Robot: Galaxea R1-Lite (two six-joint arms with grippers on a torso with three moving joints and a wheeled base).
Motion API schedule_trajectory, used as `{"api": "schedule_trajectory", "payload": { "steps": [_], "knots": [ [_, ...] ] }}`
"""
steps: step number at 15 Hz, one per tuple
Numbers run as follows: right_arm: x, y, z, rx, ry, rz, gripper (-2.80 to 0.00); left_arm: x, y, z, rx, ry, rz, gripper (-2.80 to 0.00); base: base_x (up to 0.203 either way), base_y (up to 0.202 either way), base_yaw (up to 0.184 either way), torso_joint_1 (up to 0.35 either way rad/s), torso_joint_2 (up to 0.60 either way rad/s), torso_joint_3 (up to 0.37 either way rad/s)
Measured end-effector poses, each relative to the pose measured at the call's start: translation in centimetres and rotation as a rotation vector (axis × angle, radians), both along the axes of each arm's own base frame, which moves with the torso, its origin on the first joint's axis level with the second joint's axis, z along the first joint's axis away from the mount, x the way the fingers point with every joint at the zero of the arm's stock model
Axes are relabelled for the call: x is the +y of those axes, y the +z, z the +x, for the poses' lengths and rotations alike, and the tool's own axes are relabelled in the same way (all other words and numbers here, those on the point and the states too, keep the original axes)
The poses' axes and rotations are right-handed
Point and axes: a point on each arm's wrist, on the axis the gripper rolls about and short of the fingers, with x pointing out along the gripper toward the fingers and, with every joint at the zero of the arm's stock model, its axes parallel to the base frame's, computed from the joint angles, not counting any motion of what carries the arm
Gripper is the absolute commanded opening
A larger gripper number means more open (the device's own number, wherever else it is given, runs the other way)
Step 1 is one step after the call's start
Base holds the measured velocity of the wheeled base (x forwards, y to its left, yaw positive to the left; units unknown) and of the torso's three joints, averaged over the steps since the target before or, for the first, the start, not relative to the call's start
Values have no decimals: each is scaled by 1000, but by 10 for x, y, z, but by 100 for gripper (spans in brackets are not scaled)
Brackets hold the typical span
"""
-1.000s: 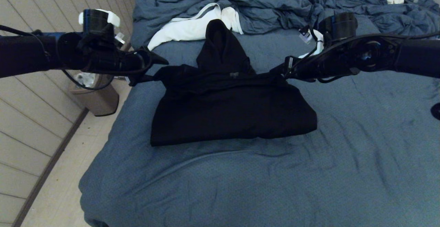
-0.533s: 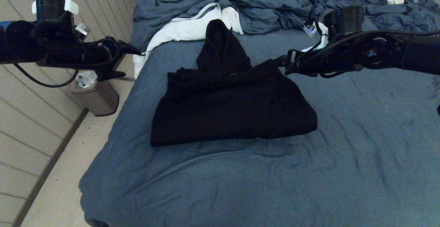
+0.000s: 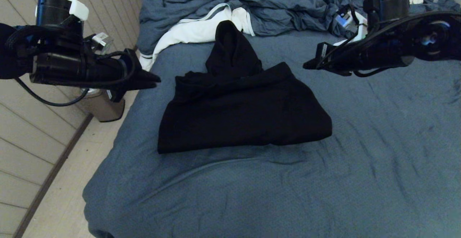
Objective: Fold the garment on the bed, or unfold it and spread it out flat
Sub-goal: Fold the black sweatshirt
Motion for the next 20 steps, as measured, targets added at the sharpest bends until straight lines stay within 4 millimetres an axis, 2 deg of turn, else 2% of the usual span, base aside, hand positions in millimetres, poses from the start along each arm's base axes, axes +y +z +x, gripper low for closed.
{"api": "schedule_trajectory", "payload": {
  "steps": [4, 7, 11, 16, 18, 20],
  "knots": [
    [-4, -8, -22, 53, 1, -10, -280, 0, -12, -15, 40, -14, 23, -280, 0, 0, 0, 0, 0, 0],
    [-5, -22, -36, 117, 2, -17, -280, 1, -24, -20, 77, -15, 36, -280, 0, 0, 0, 0, 0, 0],
    [-6, -41, -44, 206, -11, 3, -280, -5, -52, -13, 157, -42, 76, -280, 0, 0, 0, 0, 0, 0],
    [-7, -62, -50, 272, -8, -18, -280, -28, -67, -6, 156, -80, 164, -280, 0, 0, 0, 0, 0, 0],
    [-5, -60, -53, 272, 7, -12, -280, -33, -71, -2, 148, -72, 182, -280, 0, 0, 0, 0, 0, 0],
    [-3, -50, -57, 239, 51, -7, -280, -35, -75, -1, 157, -72, 185, -280, 0, 0, 0, 0, 0, 0]
  ]
}}
